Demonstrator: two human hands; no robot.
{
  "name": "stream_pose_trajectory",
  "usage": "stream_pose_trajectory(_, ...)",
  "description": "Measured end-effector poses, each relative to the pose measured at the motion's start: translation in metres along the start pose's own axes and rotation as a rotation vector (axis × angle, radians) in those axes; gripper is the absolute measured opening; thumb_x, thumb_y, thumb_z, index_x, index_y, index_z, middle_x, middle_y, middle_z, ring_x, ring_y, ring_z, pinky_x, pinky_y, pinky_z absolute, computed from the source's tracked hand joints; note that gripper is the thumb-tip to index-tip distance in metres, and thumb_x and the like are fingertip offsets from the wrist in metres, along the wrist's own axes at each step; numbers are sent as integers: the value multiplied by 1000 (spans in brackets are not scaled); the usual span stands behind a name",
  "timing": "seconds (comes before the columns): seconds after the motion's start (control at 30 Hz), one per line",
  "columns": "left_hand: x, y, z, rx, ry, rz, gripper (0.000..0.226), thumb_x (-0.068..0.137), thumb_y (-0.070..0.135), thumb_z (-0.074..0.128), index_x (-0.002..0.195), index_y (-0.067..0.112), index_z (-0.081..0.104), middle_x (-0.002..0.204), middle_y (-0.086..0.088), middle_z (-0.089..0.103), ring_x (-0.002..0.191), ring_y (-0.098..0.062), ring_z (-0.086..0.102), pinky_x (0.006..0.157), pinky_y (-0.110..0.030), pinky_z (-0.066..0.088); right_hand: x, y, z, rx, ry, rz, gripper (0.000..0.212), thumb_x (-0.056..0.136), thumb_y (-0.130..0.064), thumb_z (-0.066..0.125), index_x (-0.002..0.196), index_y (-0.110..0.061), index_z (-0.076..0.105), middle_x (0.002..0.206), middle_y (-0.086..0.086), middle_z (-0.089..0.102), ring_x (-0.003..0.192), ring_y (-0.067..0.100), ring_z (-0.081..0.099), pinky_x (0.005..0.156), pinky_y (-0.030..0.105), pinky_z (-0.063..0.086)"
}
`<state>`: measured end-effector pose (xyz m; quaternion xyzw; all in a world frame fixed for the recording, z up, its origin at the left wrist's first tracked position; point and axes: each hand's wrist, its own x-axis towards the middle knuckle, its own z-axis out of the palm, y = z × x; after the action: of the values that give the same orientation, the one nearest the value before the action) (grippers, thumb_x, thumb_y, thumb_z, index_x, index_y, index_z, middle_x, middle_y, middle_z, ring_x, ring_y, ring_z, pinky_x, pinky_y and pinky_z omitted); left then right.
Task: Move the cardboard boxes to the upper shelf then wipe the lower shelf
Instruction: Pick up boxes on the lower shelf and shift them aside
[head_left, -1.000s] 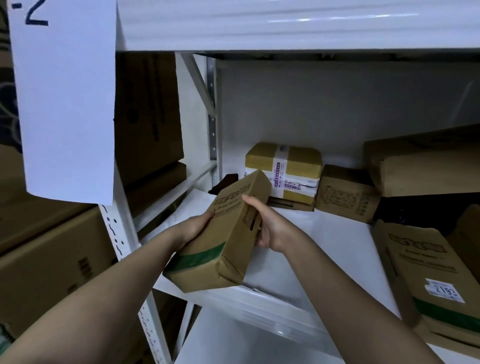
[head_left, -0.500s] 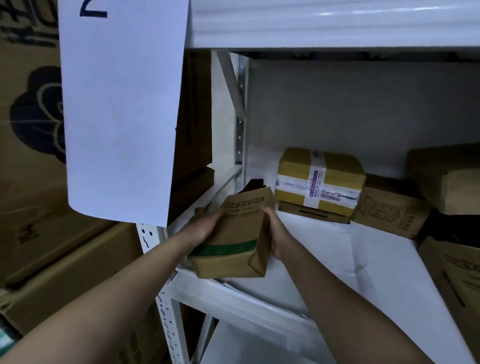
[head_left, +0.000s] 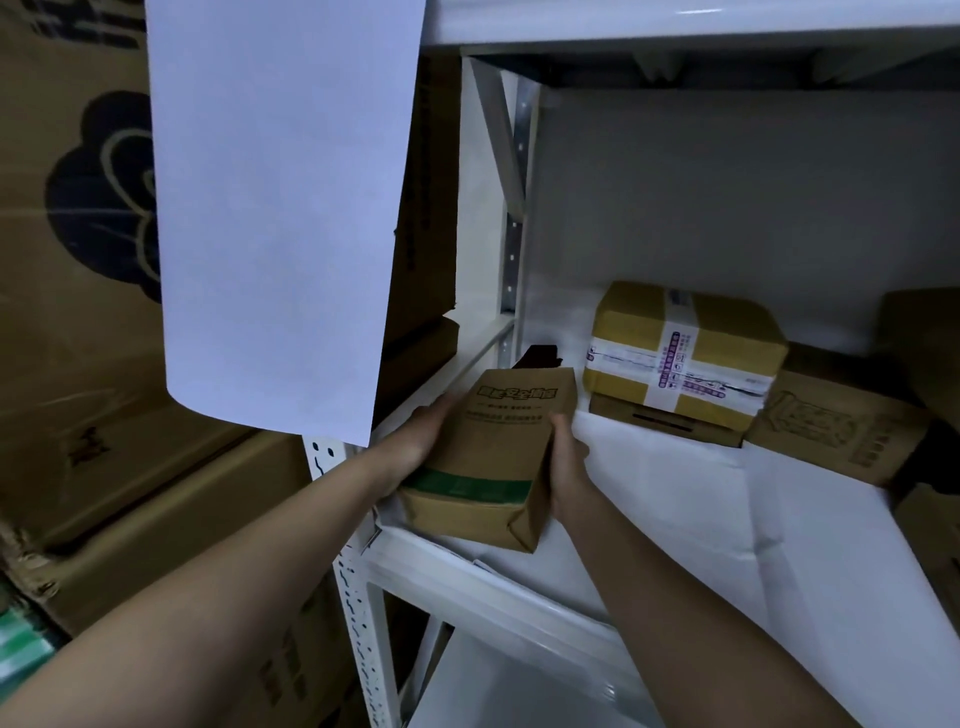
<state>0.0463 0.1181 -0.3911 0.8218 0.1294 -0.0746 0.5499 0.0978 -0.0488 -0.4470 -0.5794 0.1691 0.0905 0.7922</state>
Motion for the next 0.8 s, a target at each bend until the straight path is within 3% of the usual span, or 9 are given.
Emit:
stream_pose_trajectory(0.17, 1, -1, 3, 20, -16, 58, 66, 93, 65, 20, 143, 25, 37, 143, -1, 45, 130, -21, 43, 104, -27, 25, 1, 2, 1, -209, -19, -10, 56, 98, -49, 33, 132, -9, 52, 124, 15, 60, 115, 32, 55, 105, 45, 41)
stream_pose_trajectory(0.3, 4, 1, 8, 44, 1, 119, 58, 96, 58, 23, 140, 25, 43, 140, -1, 49, 126, -20, 46, 98, -25, 28, 2, 3, 5, -340, 101, -39, 59, 100, -47, 25, 136, -6, 46, 136, 18, 45, 121, 32, 46, 106, 43, 37)
stream_pose_trajectory(0.5, 7, 0, 6, -14, 61, 113, 58, 96, 58, 27, 131, 21, 55, 130, -1, 56, 117, -19, 51, 93, -26, 30, -3, 3, 9, -276, 170, -64, 53, 99, -34, 41, 139, -1, 33, 136, 20, 46, 118, 34, 49, 95, 39, 42)
stream_pose_trajectory(0.67, 4, 4, 2, -80, 49, 139, 52, 93, 62, 29, 99, 26, 66, 103, 4, 70, 98, -10, 57, 71, -18, 30, -9, 7, 16, -214, 157, -49, 52, 98, -33, 44, 138, -2, 32, 132, 19, 49, 114, 32, 53, 85, 34, 44)
stream_pose_trajectory(0.8, 6, 0, 6, -20, 29, 170, 52, 93, 63, 30, 98, 27, 67, 101, 8, 68, 95, -6, 57, 69, -14, 29, -8, 8, 17, -352, 159, -70, 56, 98, -39, 42, 140, -3, 29, 138, 19, 42, 119, 33, 49, 96, 39, 44)
